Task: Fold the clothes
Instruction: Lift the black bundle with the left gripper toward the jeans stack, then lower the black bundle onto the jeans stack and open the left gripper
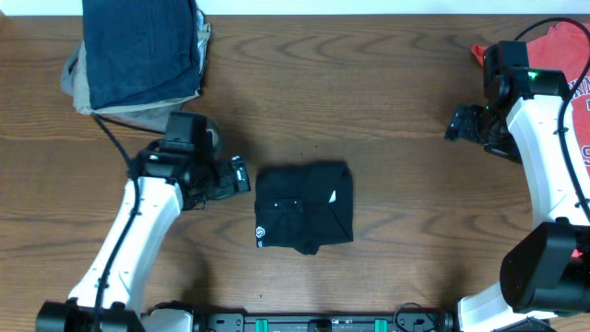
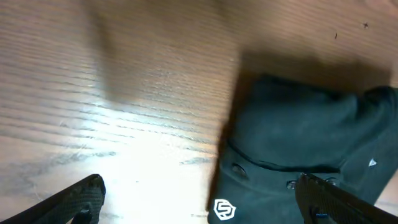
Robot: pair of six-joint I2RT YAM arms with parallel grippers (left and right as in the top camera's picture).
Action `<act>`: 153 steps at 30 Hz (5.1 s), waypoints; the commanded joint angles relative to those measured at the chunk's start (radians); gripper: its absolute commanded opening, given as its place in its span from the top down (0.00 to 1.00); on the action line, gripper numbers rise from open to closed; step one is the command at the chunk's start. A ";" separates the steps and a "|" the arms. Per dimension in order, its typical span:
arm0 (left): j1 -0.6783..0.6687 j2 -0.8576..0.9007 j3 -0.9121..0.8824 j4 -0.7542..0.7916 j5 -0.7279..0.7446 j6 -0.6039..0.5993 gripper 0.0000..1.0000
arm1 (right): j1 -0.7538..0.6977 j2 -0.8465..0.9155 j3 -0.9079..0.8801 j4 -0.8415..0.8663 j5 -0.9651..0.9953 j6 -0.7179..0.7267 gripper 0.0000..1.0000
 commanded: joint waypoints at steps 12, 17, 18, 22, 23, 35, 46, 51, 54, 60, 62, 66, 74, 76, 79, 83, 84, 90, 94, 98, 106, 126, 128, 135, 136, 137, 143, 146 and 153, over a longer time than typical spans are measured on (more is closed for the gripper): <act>0.026 0.293 -0.109 0.141 0.506 0.280 0.02 | -0.008 -0.003 0.008 0.000 0.007 -0.009 0.01; 0.025 0.375 -0.114 0.162 0.586 0.316 0.02 | -0.008 -0.003 0.008 0.000 0.007 -0.009 0.01; 0.024 0.386 -0.114 0.166 0.595 0.318 0.02 | -0.008 -0.003 0.008 0.000 0.007 -0.009 0.01; 0.008 0.422 -0.114 0.201 0.607 0.291 0.28 | -0.008 -0.003 0.008 0.000 0.007 -0.009 0.01; 0.003 0.425 -0.114 0.217 0.607 0.269 0.36 | -0.008 -0.003 0.008 0.000 0.007 -0.009 0.01; -0.007 0.424 -0.051 0.240 0.557 0.082 0.94 | -0.008 -0.003 0.008 0.000 0.007 -0.009 0.01; -0.007 0.424 0.422 -0.167 0.191 0.152 0.94 | -0.008 -0.003 0.008 0.000 0.007 -0.009 0.01; -0.004 0.425 0.597 -0.200 0.052 0.198 0.94 | -0.008 -0.003 0.008 0.000 0.007 -0.009 0.01; 0.005 0.427 0.659 -0.200 -0.029 0.202 0.94 | -0.008 -0.003 0.008 0.000 0.007 -0.009 0.01; 0.047 0.427 0.742 -0.147 -0.082 0.212 0.94 | -0.008 -0.003 0.008 0.000 0.007 -0.009 0.01; 0.065 0.427 0.761 -0.113 -0.082 0.212 0.94 | -0.008 -0.003 0.008 0.000 0.007 -0.009 0.01; 0.089 0.430 0.784 -0.035 -0.083 0.212 0.94 | -0.008 -0.003 0.008 0.000 0.007 -0.009 0.01; 0.110 0.472 0.863 0.076 -0.153 0.224 0.94 | -0.008 -0.003 0.008 0.000 0.007 -0.009 0.01; 0.116 0.489 0.893 0.097 -0.153 0.223 0.94 | -0.008 -0.003 0.008 0.000 0.007 -0.009 0.01; 0.127 0.509 0.916 0.146 -0.153 0.223 0.94 | -0.008 -0.003 0.008 0.000 0.007 -0.009 0.01; 0.150 0.521 0.918 0.220 -0.154 0.204 0.94 | -0.008 -0.003 0.008 0.000 0.007 -0.009 0.01; 0.157 0.522 0.918 0.236 -0.154 0.196 0.94 | -0.008 -0.003 0.008 0.000 0.007 -0.009 0.01; 0.201 0.529 0.918 0.305 -0.154 0.154 0.94 | -0.008 -0.003 0.008 0.000 0.007 -0.009 0.01; 0.225 0.560 0.918 0.319 -0.154 0.154 0.94 | -0.008 -0.003 0.008 0.000 0.007 -0.009 0.01; 0.250 0.620 0.918 0.348 -0.162 0.134 0.94 | -0.008 -0.003 0.008 0.000 0.007 -0.009 0.01; 0.313 0.737 0.918 0.448 -0.367 0.041 0.93 | -0.008 -0.003 0.008 0.000 0.007 -0.009 0.01; 0.400 0.723 0.918 0.479 -0.436 0.041 0.39 | -0.008 -0.003 0.008 0.000 0.007 -0.009 0.01; 0.392 0.722 0.918 0.486 -0.434 0.037 0.49 | -0.008 -0.003 0.008 0.000 0.007 -0.009 0.01; 0.361 0.733 0.915 0.494 -0.436 0.035 0.75 | -0.008 -0.003 0.008 0.000 0.007 -0.009 0.01; 0.361 0.741 0.915 0.502 -0.438 0.035 0.77 | -0.008 -0.003 0.008 0.000 0.007 -0.009 0.01; 0.361 0.749 0.915 0.506 -0.438 0.035 0.78 | -0.008 -0.003 0.008 0.000 0.007 -0.009 0.01; 0.381 0.830 0.915 0.512 -0.443 0.082 0.78 | -0.008 -0.003 0.008 0.000 0.007 -0.009 0.01; 0.397 0.873 0.915 0.502 -0.474 0.100 0.78 | -0.008 -0.003 0.008 0.000 0.007 -0.009 0.01; 0.417 0.856 0.915 0.470 -0.486 0.103 0.71 | -0.007 -0.003 0.008 0.000 0.007 -0.009 0.01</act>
